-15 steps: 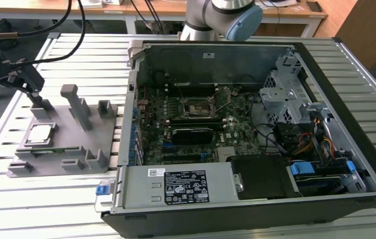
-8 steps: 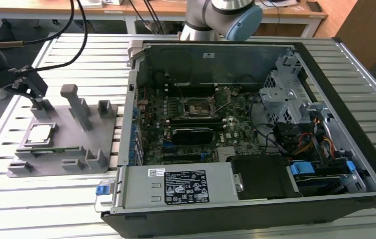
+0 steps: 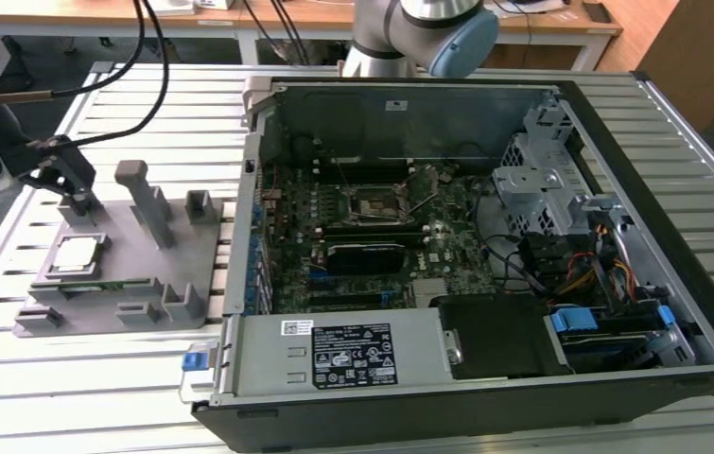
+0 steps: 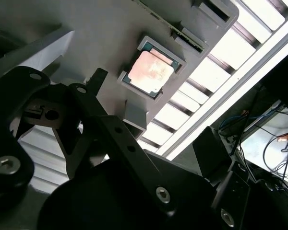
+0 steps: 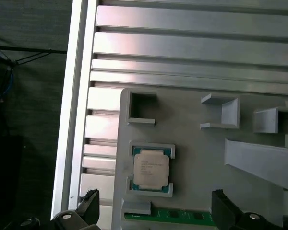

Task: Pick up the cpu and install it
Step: 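Pick up the cpu and move it towards the insertion slot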

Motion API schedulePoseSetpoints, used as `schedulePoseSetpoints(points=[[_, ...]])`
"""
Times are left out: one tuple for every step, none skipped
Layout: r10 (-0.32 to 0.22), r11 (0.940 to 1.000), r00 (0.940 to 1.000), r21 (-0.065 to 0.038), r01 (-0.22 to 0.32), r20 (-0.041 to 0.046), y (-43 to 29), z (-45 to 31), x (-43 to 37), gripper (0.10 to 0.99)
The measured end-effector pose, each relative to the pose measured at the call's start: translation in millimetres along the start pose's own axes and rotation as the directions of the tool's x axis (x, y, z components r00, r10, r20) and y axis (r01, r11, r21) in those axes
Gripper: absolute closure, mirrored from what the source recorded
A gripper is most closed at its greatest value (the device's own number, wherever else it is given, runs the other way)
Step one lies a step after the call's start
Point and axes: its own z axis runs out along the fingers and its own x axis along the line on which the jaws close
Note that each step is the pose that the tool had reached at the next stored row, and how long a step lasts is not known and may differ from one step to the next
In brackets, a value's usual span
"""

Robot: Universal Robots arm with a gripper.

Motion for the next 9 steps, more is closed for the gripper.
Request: schedulePoseSetpoints(points=[[-0.001,1.0,1.0,0.0,0.001,-0.0001,-0.1,1.8,-0.1,0.098],[-0.001,1.0,1.0,0.0,0.001,-0.0001,-0.3,3.6,0.0,0.098],[-0.001,1.0,1.0,0.0,0.001,-0.0002,-0.4,5.5,0.0,0.098],[-0.001,1.0,1.0,0.001,0.001,-0.0001,-0.5,7.3,0.1,0.098],[-0.001,1.0,1.0,0.001,0.001,-0.0001,-0.5,9.1,0.2,0.114],[-0.001,1.0,1.0,0.001,0.001,-0.0001,-0.5,11.0,0.4,0.114],[-0.001,1.0,1.0,0.001,0.001,-0.0001,-0.6,12.7,0.4,0.18],[-0.001,1.0,1.0,0.001,0.001,-0.0001,-0.6,14.5,0.5,0.18],[-0.001,1.0,1.0,0.001,0.001,0.0,-0.5,16.5,0.7,0.18]])
